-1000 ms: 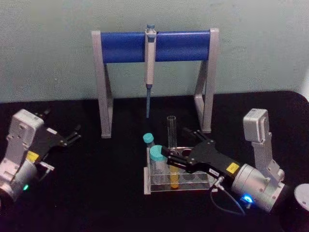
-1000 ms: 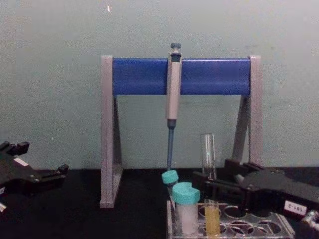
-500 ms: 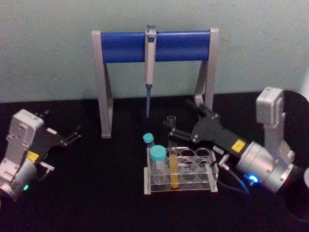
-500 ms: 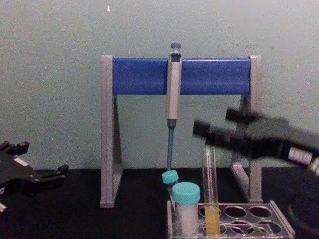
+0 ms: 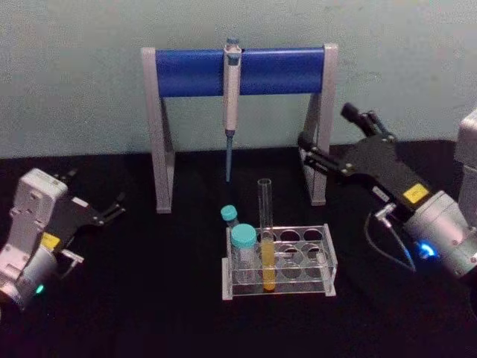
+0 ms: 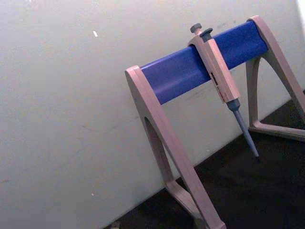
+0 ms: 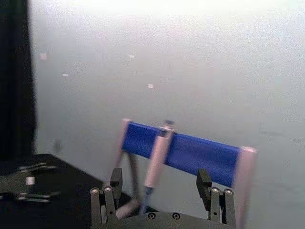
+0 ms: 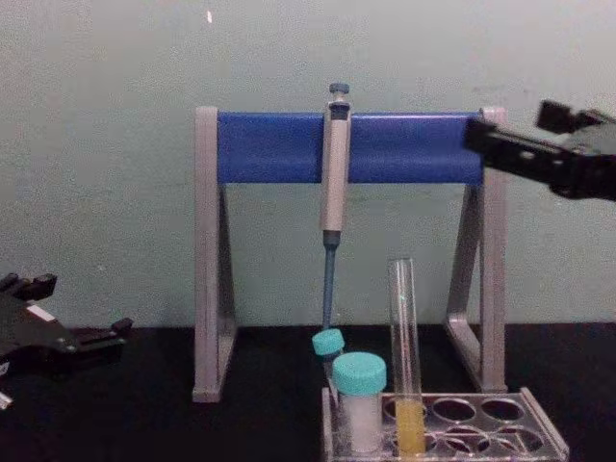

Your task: Pick up the test tube from the test tube rack, shake it, then place it back into the test tube rack.

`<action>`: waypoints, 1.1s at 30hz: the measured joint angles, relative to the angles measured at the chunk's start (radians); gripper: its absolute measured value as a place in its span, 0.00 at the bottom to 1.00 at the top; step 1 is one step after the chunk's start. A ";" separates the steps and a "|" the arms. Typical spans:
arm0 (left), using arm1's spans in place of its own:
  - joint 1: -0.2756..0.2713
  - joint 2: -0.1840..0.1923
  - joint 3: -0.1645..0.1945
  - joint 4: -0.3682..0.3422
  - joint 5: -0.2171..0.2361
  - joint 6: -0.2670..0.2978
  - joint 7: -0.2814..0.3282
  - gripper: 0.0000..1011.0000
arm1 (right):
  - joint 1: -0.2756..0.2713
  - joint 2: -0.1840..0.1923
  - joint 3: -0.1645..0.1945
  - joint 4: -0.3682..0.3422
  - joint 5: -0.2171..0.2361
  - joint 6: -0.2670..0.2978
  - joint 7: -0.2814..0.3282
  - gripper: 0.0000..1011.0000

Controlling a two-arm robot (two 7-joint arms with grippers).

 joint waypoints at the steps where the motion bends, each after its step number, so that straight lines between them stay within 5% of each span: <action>1: 0.000 0.000 0.000 0.000 0.000 0.000 0.000 0.99 | -0.012 -0.004 0.014 -0.007 -0.011 0.003 -0.024 0.99; 10: 0.000 0.000 0.000 0.000 0.000 0.000 0.000 0.99 | -0.076 -0.043 0.071 -0.024 -0.089 0.047 -0.168 0.99; 19: 0.000 0.000 0.000 0.000 0.000 0.000 0.000 0.99 | -0.107 -0.090 0.080 0.003 -0.183 0.153 -0.291 0.99; 33: 0.000 0.000 0.000 0.000 0.000 0.000 0.000 0.99 | -0.123 -0.149 0.084 0.089 -0.222 0.231 -0.314 0.99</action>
